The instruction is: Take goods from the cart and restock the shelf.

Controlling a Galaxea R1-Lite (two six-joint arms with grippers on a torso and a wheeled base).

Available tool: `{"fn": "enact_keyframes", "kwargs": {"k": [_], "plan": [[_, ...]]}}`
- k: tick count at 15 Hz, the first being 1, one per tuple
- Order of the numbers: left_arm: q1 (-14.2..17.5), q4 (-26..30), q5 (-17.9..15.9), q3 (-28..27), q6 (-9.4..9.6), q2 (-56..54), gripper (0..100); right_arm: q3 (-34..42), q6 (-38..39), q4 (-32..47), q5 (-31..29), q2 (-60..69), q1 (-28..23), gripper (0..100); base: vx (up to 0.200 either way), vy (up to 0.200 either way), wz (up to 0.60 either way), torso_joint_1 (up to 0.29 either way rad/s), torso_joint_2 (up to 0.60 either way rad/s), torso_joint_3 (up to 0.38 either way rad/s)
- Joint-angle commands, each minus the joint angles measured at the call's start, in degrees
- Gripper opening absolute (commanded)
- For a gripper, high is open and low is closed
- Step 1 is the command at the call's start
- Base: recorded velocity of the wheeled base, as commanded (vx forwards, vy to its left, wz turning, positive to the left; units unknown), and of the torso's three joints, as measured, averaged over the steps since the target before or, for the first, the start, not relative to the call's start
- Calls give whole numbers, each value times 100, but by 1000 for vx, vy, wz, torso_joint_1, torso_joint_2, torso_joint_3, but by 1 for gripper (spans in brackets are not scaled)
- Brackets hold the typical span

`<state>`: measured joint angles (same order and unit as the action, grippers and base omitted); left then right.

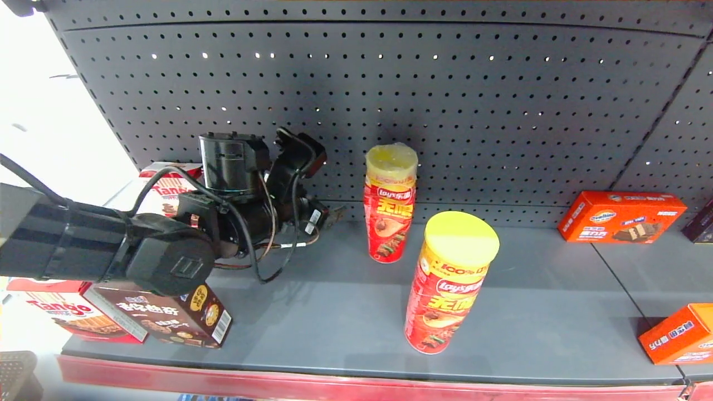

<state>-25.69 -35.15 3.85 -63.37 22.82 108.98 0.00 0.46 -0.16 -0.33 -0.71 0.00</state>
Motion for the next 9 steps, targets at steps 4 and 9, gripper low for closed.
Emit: {"fn": "enact_keyframes", "kwargs": {"k": [4,9], "plan": [[-209,-124,89,-88,-261,413,100,0,-2,-2,-2,-8,0,100,0,0,0,0,0,0],[-393,-124,89,-194,-410,492,100,0,6,-2,-2,-8,0,100,0,0,0,0,0,0]]}}
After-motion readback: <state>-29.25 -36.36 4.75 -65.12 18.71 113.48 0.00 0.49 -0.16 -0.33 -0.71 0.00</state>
